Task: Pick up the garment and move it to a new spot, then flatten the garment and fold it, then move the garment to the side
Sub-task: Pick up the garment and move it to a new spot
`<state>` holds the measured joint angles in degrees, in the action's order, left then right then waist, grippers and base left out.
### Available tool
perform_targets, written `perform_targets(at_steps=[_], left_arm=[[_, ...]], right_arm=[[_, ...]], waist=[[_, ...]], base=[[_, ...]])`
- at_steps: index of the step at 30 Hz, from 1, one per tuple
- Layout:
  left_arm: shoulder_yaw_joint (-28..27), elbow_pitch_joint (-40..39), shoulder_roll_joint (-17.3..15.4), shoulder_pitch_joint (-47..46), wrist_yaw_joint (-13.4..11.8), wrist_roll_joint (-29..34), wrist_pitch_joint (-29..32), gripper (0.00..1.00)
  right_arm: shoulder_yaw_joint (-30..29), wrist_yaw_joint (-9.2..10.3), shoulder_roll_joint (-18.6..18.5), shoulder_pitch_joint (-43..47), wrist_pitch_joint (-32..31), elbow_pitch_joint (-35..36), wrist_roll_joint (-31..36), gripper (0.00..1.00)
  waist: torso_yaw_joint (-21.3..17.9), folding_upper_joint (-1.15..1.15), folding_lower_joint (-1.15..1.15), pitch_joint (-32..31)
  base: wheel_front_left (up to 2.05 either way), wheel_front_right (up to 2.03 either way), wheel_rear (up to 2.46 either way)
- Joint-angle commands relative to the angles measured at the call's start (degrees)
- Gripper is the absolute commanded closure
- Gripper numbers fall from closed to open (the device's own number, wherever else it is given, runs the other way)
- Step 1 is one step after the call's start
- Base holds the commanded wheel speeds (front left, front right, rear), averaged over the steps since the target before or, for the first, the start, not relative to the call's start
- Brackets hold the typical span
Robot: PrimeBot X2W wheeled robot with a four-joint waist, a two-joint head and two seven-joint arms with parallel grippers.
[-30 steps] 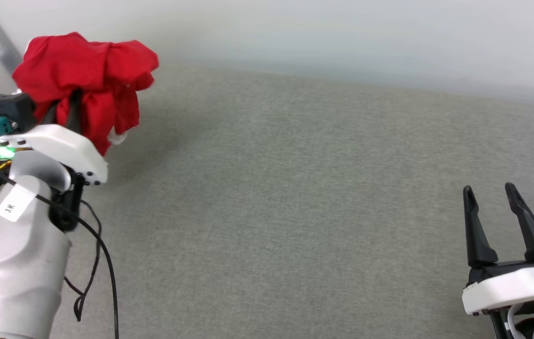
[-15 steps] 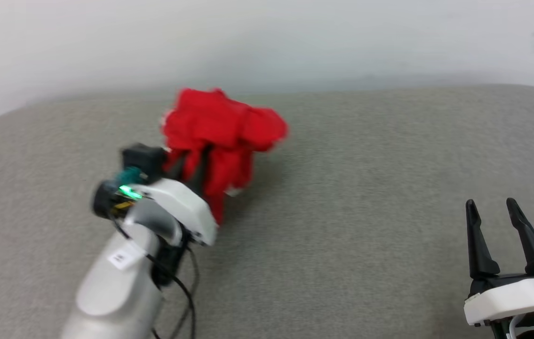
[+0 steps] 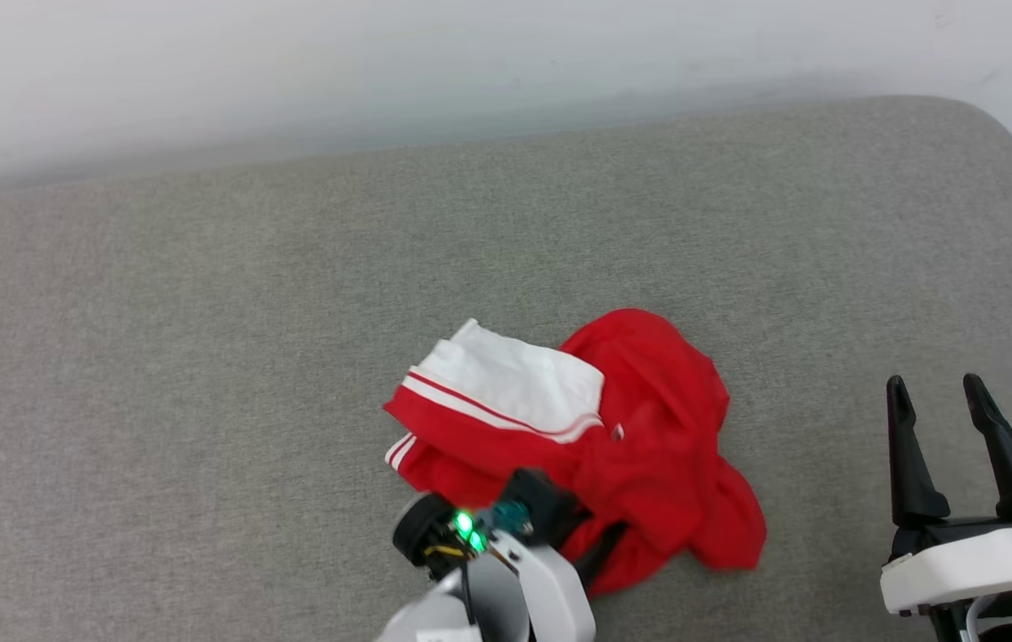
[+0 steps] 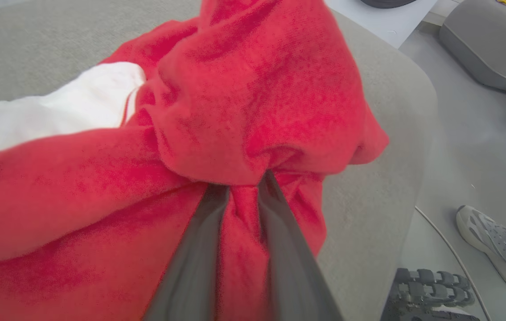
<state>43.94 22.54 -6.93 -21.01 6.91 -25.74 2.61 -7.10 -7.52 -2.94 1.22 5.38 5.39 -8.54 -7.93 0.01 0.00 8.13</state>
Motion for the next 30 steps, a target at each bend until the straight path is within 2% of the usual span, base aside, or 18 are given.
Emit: perform_targets(at_steps=[1,5,6,7,8,12,19,30], left_arm=[[1.3,0.3,-0.2,1.1,0.3,0.3,0.1,1.00],[2.9,0.9,0.1,1.7,0.4,-0.3,-0.4,1.00],[2.8,0.9,0.3,1.9,0.4,-0.7,-0.7,0.94],[2.8,0.7,0.5,2.1,0.2,-0.7,-1.2,0.60],[2.6,0.3,0.6,2.1,-0.3,-0.5,-2.0,0.00],[1.0,-2.0,0.4,2.7,-2.3,0.0,-6.3,0.00],[-3.6,-6.8,-1.4,5.8,-7.8,0.2,-14.1,0.00],[-14.8,-10.6,-5.8,11.6,-16.7,-0.5,-17.6,0.00]], right_arm=[[0.1,0.06,0.1,-1.0,0.4,-0.2,-0.1,0.00],[0.2,0.06,0.1,-1.2,0.4,-0.4,0.5,0.00],[-0.1,0.06,0.1,-1.0,0.4,-0.5,0.5,0.00],[-0.3,0.06,0.1,-0.7,0.3,-0.6,0.6,0.00],[-0.3,0.06,0.1,-0.3,0.2,-0.6,0.9,0.00],[-0.2,0.06,0.1,0.9,-0.5,-0.5,1.3,0.00],[-0.2,0.06,0.1,3.6,-2.0,0.3,1.7,0.00],[1.1,0.06,0.1,6.2,-4.2,2.1,2.4,0.00]], waist=[[0.5,-0.01,0.00,0.3],[1.3,-0.01,0.00,0.1],[1.6,-0.01,0.00,-0.3],[2.0,-0.01,0.00,-0.8],[2.3,-0.01,0.00,-1.4],[3.6,-0.01,0.00,-4.0],[5.7,-0.01,0.00,-8.1],[7.9,-0.01,0.00,-10.5]], base=[[0.00,0.00,0.00],[0.00,0.00,0.00],[0.00,0.00,0.00],[0.00,0.00,0.00],[0.00,0.00,0.00],[0.00,0.00,0.00],[0.00,0.00,0.00],[0.00,0.00,0.00]])
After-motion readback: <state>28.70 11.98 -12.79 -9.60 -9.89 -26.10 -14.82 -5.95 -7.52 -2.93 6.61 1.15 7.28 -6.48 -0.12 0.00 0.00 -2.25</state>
